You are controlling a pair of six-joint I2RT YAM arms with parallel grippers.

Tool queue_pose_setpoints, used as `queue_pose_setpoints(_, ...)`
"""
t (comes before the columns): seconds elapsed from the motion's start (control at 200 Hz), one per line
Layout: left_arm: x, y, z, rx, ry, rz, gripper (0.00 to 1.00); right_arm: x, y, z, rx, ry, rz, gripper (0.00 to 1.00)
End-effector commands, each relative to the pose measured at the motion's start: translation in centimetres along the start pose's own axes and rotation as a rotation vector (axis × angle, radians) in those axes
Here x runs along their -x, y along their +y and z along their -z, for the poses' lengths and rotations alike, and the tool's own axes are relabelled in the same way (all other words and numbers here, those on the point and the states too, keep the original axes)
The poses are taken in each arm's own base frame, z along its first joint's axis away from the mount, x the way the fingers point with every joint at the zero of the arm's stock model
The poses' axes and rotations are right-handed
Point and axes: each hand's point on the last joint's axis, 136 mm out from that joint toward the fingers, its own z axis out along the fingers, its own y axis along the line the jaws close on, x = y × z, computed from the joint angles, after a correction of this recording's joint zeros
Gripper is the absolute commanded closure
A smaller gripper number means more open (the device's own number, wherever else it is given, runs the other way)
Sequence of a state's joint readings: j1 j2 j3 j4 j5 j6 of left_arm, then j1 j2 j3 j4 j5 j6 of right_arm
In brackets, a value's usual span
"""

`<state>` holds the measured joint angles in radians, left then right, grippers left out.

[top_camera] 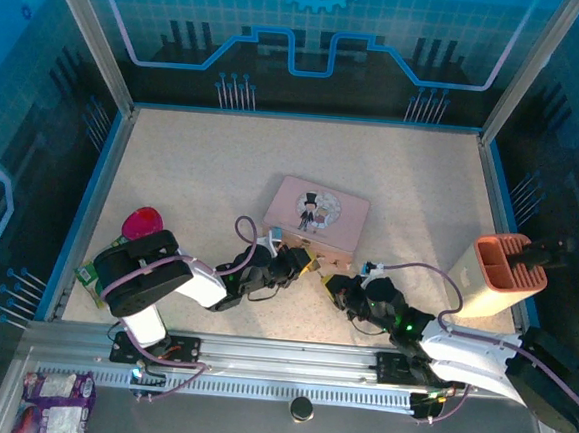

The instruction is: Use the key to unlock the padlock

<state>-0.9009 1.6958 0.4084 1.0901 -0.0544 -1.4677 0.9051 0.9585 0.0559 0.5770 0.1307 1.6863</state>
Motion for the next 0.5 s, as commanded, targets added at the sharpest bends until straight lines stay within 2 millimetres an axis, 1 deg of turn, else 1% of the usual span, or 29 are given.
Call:
queue_pose_setpoints(0.0,-0.68,-4.92,-0.13,-0.182,0.018,-0.020,1.00,-0.10,1.07,-0.06,0.038,-0.011,-0.003,1.00)
queue_pose_setpoints(0.17,-0.75,-4.51,-0.20,-0.165,0.018,-0.025,1.00,-0.12,1.04,0.07,0.034,-0.015,0.001,1.00)
queue_pose_setpoints(0.495,-0.75,-4.43,-0.16,-0.162,0.016,-0.030,1.00,-0.14,1.09,0.07,0.035,-0.017,0.002,1.00)
